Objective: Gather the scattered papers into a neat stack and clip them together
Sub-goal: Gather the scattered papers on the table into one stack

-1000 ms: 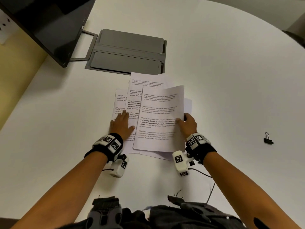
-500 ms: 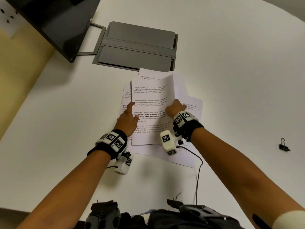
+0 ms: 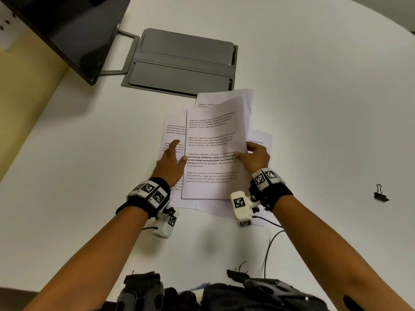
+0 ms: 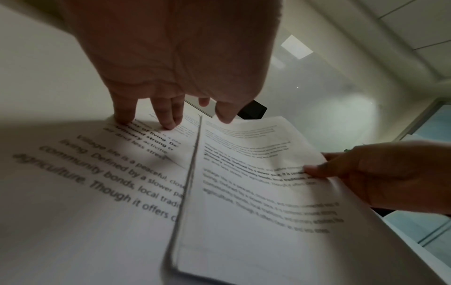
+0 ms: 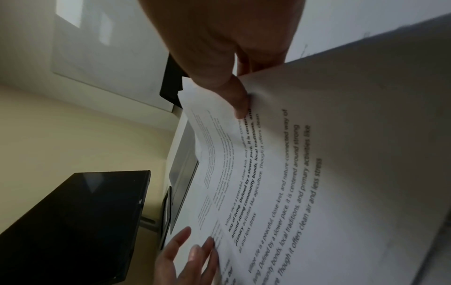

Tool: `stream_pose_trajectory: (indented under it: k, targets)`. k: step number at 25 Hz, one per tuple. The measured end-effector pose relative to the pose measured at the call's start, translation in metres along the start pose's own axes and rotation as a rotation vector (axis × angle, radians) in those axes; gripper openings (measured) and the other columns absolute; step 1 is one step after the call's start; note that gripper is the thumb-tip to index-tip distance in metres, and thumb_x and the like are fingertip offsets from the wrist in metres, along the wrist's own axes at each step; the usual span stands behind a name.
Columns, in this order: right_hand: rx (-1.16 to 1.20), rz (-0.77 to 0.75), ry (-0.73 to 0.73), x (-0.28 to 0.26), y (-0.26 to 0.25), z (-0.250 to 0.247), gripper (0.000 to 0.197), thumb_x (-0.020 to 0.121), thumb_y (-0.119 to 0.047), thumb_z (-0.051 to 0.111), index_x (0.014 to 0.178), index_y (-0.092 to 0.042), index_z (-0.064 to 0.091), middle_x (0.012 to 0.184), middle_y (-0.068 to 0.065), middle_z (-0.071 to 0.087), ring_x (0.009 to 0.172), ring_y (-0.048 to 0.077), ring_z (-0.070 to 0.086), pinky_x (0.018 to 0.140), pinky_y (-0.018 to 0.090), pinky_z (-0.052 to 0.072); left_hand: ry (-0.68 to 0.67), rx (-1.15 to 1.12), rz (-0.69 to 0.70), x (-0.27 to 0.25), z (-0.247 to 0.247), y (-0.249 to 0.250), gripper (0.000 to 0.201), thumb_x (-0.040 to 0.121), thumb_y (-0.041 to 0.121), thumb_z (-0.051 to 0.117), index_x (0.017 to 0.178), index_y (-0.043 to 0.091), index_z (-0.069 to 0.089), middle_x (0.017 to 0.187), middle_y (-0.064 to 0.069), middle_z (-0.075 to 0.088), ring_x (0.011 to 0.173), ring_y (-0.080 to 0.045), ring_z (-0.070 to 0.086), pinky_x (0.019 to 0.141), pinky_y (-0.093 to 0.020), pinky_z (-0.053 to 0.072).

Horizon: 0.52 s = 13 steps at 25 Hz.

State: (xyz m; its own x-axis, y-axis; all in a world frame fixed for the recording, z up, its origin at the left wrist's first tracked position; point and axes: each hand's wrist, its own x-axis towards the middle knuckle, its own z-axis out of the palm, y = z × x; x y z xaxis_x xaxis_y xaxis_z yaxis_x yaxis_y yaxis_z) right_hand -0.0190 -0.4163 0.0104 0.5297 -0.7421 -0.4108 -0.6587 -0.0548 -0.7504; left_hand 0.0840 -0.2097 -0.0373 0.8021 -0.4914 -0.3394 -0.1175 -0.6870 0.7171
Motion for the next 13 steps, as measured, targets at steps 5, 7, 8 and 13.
stream_pose_trajectory:
  k: [5,7,8,13]
  targets:
    - [0.014,0.074,0.114,-0.021,0.038,-0.034,0.055,0.079,-0.004,0.069,0.129,-0.013,0.045,0.123,0.017,0.059,0.111,0.031,0.058,0.090,0.027,0.043,-0.025,0.007,-0.008,-0.001,0.000,-0.003,0.055,0.097,0.031,0.037,0.146,0.030,0.011,0.155,-0.005,0.023,0.138,-0.027,0.031,0.116,-0.048,0.020]
    - [-0.043,0.152,0.141,-0.024,0.053,-0.042,0.053,0.080,-0.008,0.069,0.128,-0.008,0.045,0.123,0.019,0.059,0.112,0.033,0.057,0.091,0.030,0.044,-0.064,0.081,0.000,-0.002,0.000,0.000,0.056,0.097,0.033,0.038,0.146,0.030,0.011,0.157,-0.003,0.019,0.142,-0.026,0.025,0.117,-0.052,0.011]
    - [-0.095,0.175,0.135,-0.023,0.060,-0.044,0.048,0.081,-0.012,0.068,0.125,-0.005,0.050,0.122,0.018,0.060,0.112,0.033,0.058,0.090,0.030,0.044,-0.104,0.155,0.008,-0.003,0.000,0.000,0.058,0.096,0.036,0.040,0.147,0.031,0.012,0.157,0.000,0.016,0.144,-0.025,0.019,0.117,-0.053,0.006]
    - [-0.187,0.195,0.170,-0.020,0.075,-0.033,0.047,0.081,-0.026,0.064,0.122,-0.006,0.055,0.124,0.018,0.056,0.106,0.037,0.058,0.089,0.036,0.049,-0.331,0.605,0.067,-0.006,0.001,0.002,0.071,0.085,0.063,0.041,0.145,0.043,0.010,0.159,0.002,-0.009,0.146,-0.028,-0.009,0.112,-0.061,0.002]
